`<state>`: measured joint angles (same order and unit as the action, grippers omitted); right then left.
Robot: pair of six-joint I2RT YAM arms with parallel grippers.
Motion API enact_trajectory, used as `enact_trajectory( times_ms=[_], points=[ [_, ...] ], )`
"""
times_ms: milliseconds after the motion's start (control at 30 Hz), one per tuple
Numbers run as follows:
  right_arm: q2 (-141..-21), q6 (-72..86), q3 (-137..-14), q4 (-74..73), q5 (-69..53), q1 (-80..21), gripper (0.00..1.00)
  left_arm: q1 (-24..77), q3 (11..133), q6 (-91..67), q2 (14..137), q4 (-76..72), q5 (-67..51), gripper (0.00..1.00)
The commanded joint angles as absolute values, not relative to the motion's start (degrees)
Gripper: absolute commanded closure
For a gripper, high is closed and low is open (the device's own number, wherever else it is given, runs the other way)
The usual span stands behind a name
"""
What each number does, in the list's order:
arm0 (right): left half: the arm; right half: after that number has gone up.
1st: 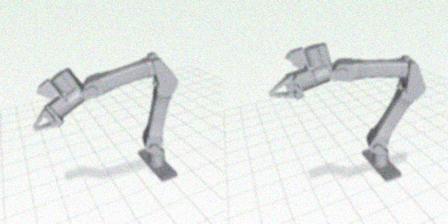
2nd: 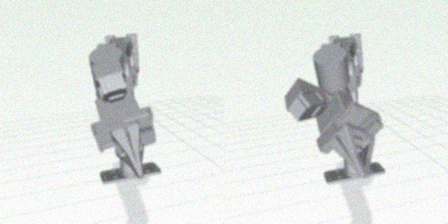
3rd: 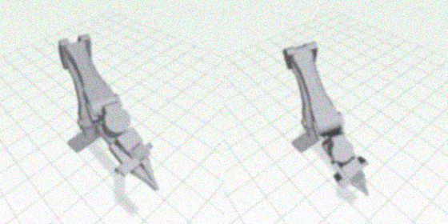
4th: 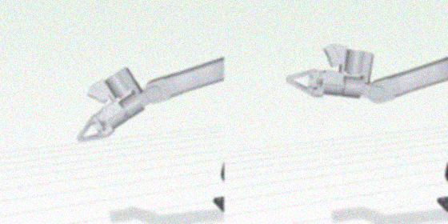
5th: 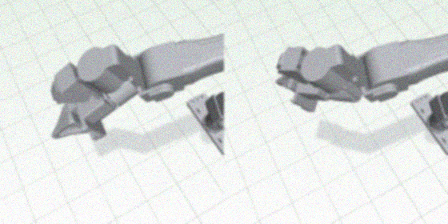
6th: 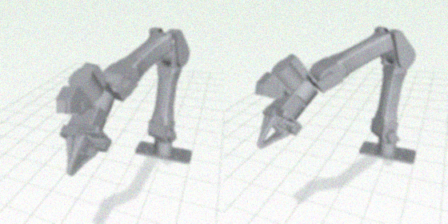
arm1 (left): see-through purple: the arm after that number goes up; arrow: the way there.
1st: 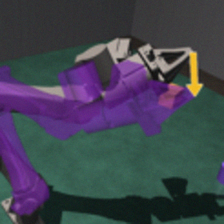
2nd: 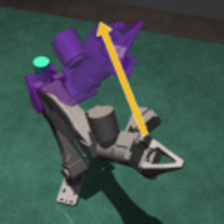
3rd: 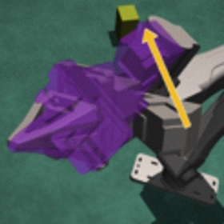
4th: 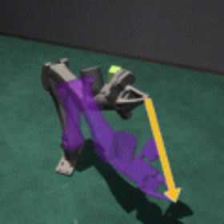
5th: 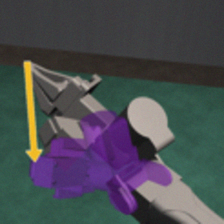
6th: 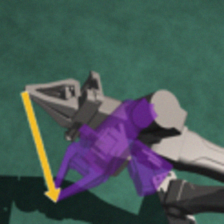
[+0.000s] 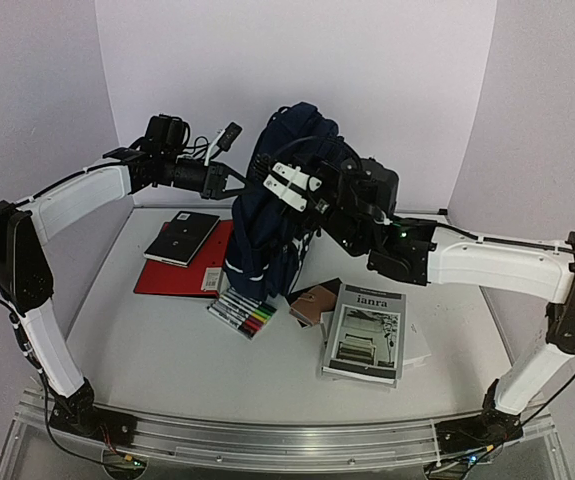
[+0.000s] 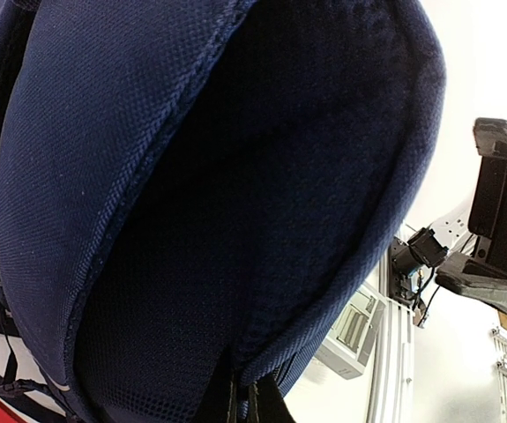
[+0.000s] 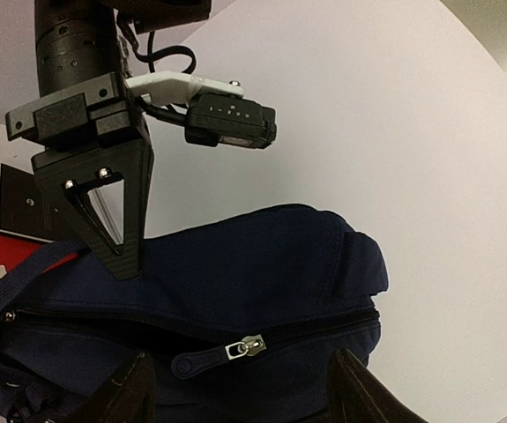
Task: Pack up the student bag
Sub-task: Unzip the student bag at the center of the board.
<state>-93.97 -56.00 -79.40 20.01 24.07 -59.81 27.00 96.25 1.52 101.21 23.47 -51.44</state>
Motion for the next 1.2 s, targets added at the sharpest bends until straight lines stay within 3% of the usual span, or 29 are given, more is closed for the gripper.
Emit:
enact_trajectory(
  times_ms=[0, 267, 533, 600, 767, 933, 1167],
  points=[
    [-98.72, -57.49, -83.62, 20.92, 28.40, -59.82, 0.37, 27.07, 96.23, 1.32, 98.29, 21.97, -53.30, 1.00],
    [-106.06, -61.25, -88.93, 21.74, 36.89, -59.72, 0.41, 27.08, 95.77, 1.85, 97.67, 22.50, -52.87, 1.00],
    [-110.08, -68.06, -90.34, 32.66, 47.36, -59.71, 0.43, 27.07, 95.66, 2.33, 97.47, 22.66, -52.60, 1.00],
    [-110.18, -68.86, -90.44, 34.40, 48.01, -59.71, 0.49, 27.06, 95.61, 2.36, 97.44, 22.70, -52.56, 1.00],
    [-109.37, -69.75, -90.47, 38.04, 48.47, -59.75, 0.80, 26.98, 95.61, 2.38, 97.25, 22.58, -52.31, 1.00],
    [-106.31, -66.78, -90.01, 38.74, 47.39, -59.70, 1.00, 26.82, 95.67, 2.37, 97.33, 22.62, -52.11, 1.00],
    [-100.09, -54.47, -90.44, 33.05, 43.21, -59.49, 1.00, 26.28, 94.92, 2.46, 97.38, 22.58, -51.11, 1.00]
  ],
)
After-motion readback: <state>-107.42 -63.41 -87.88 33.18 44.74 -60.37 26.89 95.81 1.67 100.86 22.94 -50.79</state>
